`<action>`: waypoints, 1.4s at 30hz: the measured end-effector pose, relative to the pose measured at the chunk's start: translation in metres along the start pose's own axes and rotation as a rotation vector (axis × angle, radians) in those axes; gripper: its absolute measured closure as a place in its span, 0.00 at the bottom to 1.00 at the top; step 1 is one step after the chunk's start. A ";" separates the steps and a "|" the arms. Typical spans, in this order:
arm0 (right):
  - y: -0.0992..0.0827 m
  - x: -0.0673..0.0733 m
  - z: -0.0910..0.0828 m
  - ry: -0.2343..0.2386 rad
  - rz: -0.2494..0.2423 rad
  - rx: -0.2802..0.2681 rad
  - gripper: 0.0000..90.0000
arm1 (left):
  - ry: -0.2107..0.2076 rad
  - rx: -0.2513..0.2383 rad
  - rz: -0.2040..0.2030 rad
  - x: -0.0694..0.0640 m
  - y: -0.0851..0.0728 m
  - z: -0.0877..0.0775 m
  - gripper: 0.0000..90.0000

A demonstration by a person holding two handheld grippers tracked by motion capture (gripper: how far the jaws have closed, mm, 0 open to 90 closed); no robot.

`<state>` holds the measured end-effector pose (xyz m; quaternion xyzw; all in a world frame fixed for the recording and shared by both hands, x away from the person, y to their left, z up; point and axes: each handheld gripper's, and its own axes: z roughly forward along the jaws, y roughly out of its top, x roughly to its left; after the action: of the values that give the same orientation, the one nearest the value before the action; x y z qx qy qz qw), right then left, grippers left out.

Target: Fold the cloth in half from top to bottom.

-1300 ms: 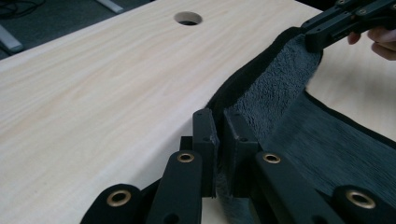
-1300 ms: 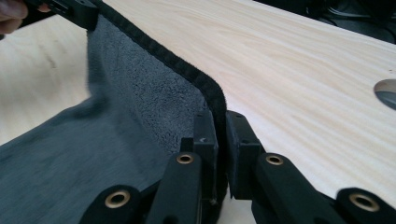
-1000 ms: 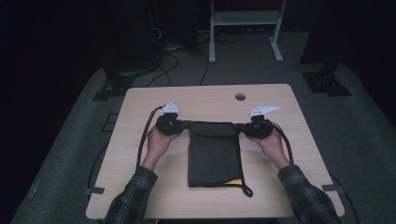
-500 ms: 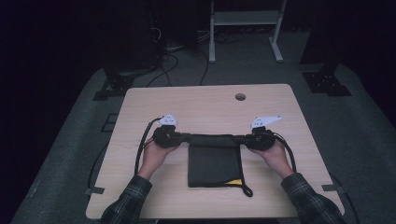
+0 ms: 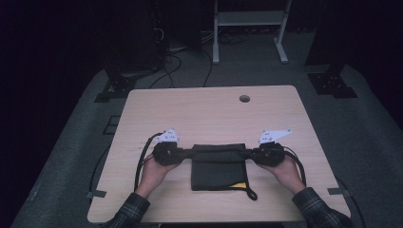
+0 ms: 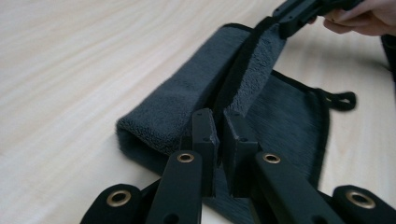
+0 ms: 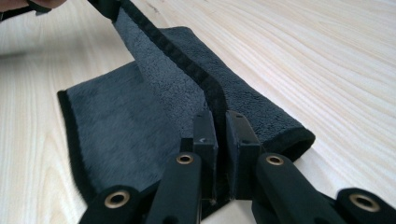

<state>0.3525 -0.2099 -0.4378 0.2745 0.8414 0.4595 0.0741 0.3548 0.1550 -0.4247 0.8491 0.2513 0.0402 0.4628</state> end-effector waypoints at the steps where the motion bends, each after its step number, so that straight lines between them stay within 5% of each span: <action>1: -0.001 0.002 -0.001 0.002 0.002 0.004 0.92 | -0.004 0.005 0.005 -0.003 -0.002 0.000 0.94; 13: -0.020 0.026 -0.005 0.044 -0.017 0.055 0.92 | -0.042 0.085 -0.003 -0.023 -0.024 0.002 0.93; 20: -0.031 0.032 0.002 0.070 -0.017 0.131 0.90 | -0.041 0.171 -0.007 -0.027 -0.036 0.012 0.92; 25: -0.027 0.028 -0.003 0.101 0.003 0.112 0.74 | -0.042 0.124 -0.002 -0.028 -0.031 0.005 0.82; 30: -0.019 0.027 -0.017 0.116 0.019 0.004 0.78 | -0.031 0.043 0.008 -0.029 -0.021 -0.007 0.78; 32: -0.016 0.025 -0.018 0.084 0.016 -0.009 0.85 | -0.014 0.037 0.014 -0.026 -0.017 -0.007 0.80; 37: -0.017 0.019 0.001 0.045 0.011 0.047 0.97 | -0.003 0.066 0.001 -0.018 -0.016 0.008 0.87; 42: -0.020 0.026 0.015 0.089 -0.019 0.105 0.97 | -0.033 0.111 0.013 -0.026 -0.024 0.014 0.87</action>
<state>0.3279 -0.1940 -0.4592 0.2493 0.8695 0.4256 0.0266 0.3272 0.1426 -0.4477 0.8756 0.2402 0.0153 0.4188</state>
